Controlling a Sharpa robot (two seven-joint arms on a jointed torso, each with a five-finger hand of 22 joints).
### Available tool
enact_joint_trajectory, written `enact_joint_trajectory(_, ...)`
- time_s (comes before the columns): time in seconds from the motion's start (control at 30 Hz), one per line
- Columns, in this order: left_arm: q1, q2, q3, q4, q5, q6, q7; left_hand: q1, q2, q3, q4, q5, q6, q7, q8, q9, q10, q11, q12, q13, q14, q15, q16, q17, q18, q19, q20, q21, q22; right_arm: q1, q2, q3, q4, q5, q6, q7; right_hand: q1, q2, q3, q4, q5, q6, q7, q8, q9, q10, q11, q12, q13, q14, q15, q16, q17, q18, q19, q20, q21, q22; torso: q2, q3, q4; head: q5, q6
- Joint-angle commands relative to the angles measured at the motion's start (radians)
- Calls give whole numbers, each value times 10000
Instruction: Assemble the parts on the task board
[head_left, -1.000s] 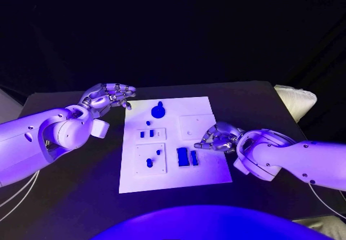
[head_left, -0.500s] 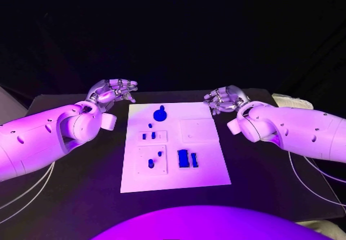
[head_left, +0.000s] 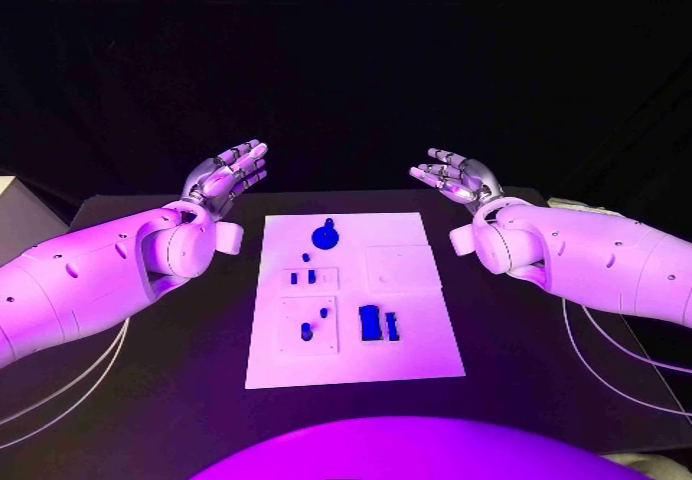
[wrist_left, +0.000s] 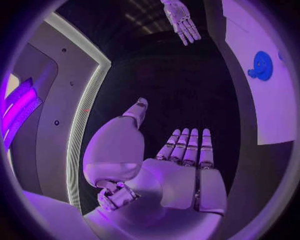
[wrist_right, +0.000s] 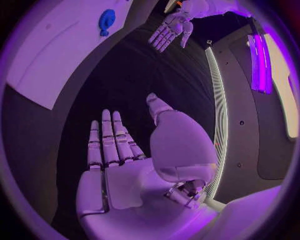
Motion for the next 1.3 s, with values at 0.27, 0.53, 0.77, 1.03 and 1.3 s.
enact_joint_trajectory(0.27, -376, -212, 123, 1724, 236, -2713, 438, -9883, 608, -1890, -202, -257, -2636, -641, -1097, -599, -2919, -586, -1114, -201, -2420, -498, -1941, -485, -603, -2333, -902, -1191, -1070, -688, -375, 893, 2360, 1685, -1761, 1095, -10524, 704, -1591, -738, -696, -2912, -601, -954, -897, -5762, -392, -626, -1174, -5295, -243, -1265, -1768, -596, -3207, -610, -210, -2719, -233, 215, -37, 239, 1294)
enact_joint_trajectory(0.53, -696, -412, 218, 3133, 418, -4784, 750, -9883, 608, -1890, -202, -257, -2636, -641, -1097, -599, -2919, -586, -1114, -201, -2420, -498, -1941, -485, -603, -2333, -902, -1191, -1070, -1041, -578, 1368, 3559, 2491, -2583, 1591, -10524, 704, -1591, -738, -696, -2912, -601, -954, -897, -5762, -392, -626, -1174, -5295, -243, -1265, -1768, -596, -3207, -610, -210, -2719, -403, 373, -62, 416, 2260)
enact_joint_trajectory(0.77, -819, -489, 255, 3674, 488, -5580, 870, -9883, 608, -1890, -202, -257, -2636, -641, -1097, -599, -2919, -586, -1114, -201, -2420, -498, -1941, -485, -603, -2333, -902, -1191, -1070, -1078, -599, 1417, 3682, 2574, -2667, 1642, -10524, 704, -1591, -738, -696, -2912, -601, -954, -897, -5762, -392, -626, -1174, -5295, -243, -1265, -1768, -596, -3207, -610, -210, -2719, -461, 426, -70, 476, 2587)
enact_joint_trajectory(1.03, -823, -491, 256, 3690, 490, -5603, 874, -9883, 608, -1890, -202, -257, -2636, -641, -1097, -599, -2919, -586, -1114, -201, -2420, -498, -1941, -485, -603, -2333, -902, -1191, -1070, -1078, -599, 1417, 3682, 2574, -2667, 1642, -10524, 704, -1591, -738, -696, -2912, -601, -954, -897, -5762, -392, -626, -1174, -5295, -243, -1265, -1768, -596, -3207, -610, -210, -2719, -461, 427, -70, 476, 2588)
enact_joint_trajectory(1.3, -823, -491, 256, 3690, 490, -5603, 874, -9883, 608, -1890, -202, -257, -2636, -641, -1097, -599, -2919, -586, -1114, -201, -2420, -498, -1941, -485, -603, -2333, -902, -1191, -1070, -1078, -599, 1417, 3682, 2574, -2667, 1642, -10524, 704, -1591, -738, -696, -2912, -601, -954, -897, -5762, -392, -626, -1174, -5295, -243, -1265, -1768, -596, -3207, -610, -210, -2719, -461, 427, -70, 476, 2588)
